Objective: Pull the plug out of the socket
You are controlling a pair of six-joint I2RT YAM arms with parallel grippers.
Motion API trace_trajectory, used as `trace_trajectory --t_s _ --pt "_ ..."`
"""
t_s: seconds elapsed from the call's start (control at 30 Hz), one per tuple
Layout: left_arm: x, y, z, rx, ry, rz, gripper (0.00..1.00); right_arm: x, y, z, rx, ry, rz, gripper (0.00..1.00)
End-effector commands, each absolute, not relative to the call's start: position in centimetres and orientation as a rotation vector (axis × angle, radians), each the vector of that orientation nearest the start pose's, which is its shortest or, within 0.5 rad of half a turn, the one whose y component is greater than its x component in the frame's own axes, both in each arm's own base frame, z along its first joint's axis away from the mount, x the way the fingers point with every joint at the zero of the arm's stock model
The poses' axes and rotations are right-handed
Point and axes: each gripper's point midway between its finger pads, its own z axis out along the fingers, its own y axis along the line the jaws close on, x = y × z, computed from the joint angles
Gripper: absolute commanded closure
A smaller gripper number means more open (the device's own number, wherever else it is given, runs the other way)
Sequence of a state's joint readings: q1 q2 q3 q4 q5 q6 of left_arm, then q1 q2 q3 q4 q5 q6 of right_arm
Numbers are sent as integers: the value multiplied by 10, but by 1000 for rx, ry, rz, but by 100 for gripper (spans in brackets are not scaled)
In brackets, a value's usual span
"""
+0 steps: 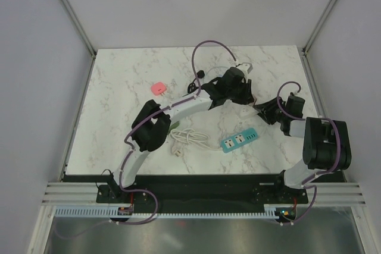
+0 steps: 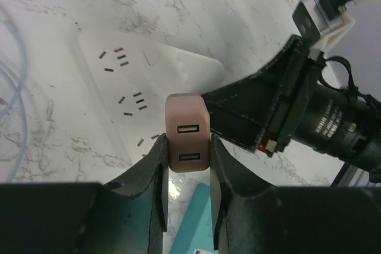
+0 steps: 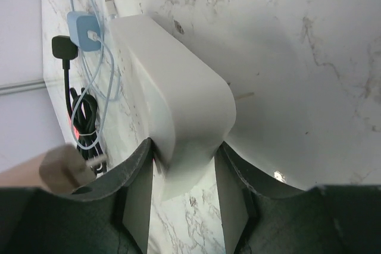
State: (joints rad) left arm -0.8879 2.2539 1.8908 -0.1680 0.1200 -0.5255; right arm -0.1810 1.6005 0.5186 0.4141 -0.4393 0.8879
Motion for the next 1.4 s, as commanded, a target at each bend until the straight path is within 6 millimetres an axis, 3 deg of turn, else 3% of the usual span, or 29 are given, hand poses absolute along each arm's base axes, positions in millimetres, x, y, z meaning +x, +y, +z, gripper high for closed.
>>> trace_trajectory --t_s 0.0,0.1,0.13,0.2,0.23,0.27,0.3,0.33,0.37,0.4,0.43,0.5,0.67,0.83,0.97,1.07,1.1,1.3,1.37 --pt "338 -532 202 629 2036 -879 98 340 0 -19 1098 2196 526 100" --pt "336 -526 205 630 2039 -877 98 340 -2 -19 1108 2193 522 100" --pt "334 -522 197 631 2059 -871 98 339 -1 -19 1109 2192 523 100" --pt "335 -511 204 620 2055 -872 98 341 -3 -18 1104 2187 519 100" --pt "332 -504 189 625 2085 -857 98 343 -5 -15 1095 2183 520 100" --pt "334 -493 201 607 2072 -868 98 343 -6 -15 1092 2184 519 100" --pt "334 -486 200 601 2077 -873 98 345 -6 -13 1074 2186 529 100" --pt "331 -475 186 596 2101 -870 98 351 -8 -9 1061 2179 532 100" --pt "334 -464 186 576 2110 -901 98 352 -8 -9 1060 2186 537 100" --pt "333 -455 199 560 2090 -939 98 354 -10 -9 1054 2188 545 100" --pt "330 -443 181 547 2139 -951 98 361 -11 -3 1043 2174 552 100" --pt "337 -427 184 487 2158 -1065 98 367 -11 0 1017 2173 567 100" --pt "358 -395 150 367 2279 -1092 98 385 -16 14 983 2153 563 100" --pt "376 -389 103 262 2401 -1094 98 397 -19 27 975 2131 561 100" --pt "389 -389 80 226 2438 -1109 94 404 -20 34 963 2127 565 99" --pt "399 -388 73 228 2459 -1062 82 409 -22 38 960 2119 567 99" --pt "404 -391 78 236 2448 -1057 70 411 -22 39 958 2117 567 99" --pt "410 -383 86 263 2449 -972 25 420 -25 30 978 2128 557 98" --pt "410 -376 88 259 2457 -918 20 422 -26 27 983 2132 553 98"
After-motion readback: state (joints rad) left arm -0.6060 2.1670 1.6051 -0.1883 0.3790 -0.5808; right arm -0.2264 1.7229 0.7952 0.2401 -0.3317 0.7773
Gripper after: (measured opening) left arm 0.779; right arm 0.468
